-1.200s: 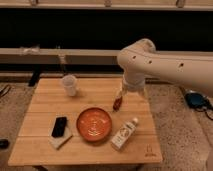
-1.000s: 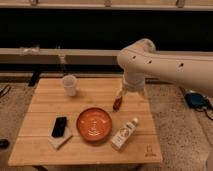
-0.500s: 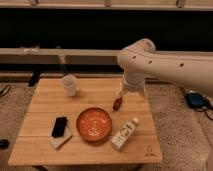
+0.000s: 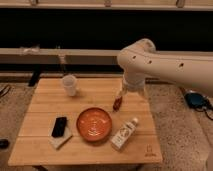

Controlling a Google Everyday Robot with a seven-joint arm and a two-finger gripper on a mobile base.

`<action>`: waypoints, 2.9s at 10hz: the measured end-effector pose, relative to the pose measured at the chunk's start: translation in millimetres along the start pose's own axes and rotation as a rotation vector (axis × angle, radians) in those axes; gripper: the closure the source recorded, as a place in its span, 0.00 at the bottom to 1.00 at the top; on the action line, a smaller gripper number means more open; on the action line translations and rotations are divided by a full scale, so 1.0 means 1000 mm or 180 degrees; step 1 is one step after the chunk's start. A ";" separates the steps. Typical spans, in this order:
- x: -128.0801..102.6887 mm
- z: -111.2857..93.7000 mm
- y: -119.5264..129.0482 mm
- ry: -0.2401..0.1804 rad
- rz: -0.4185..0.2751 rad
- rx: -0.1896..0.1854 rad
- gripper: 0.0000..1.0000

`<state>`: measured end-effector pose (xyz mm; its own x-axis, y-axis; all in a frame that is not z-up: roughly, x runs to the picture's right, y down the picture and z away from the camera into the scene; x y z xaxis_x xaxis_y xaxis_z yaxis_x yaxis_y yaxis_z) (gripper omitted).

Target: Place the pepper in the ceramic bowl

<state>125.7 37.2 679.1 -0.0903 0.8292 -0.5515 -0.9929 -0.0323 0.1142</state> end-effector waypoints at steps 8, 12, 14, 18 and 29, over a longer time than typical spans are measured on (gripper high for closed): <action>0.000 0.000 0.000 0.0000 0.0000 0.0000 0.20; 0.000 0.000 0.000 0.0000 0.0000 0.0000 0.20; 0.000 0.000 0.000 -0.0001 -0.0001 -0.0001 0.20; 0.001 0.041 0.041 0.0229 -0.0045 -0.0066 0.20; -0.080 0.171 0.086 0.0346 -0.0002 -0.0322 0.20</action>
<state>60.2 63.4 874.1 -0.0921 0.7641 -0.6385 -0.9952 -0.0923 0.0330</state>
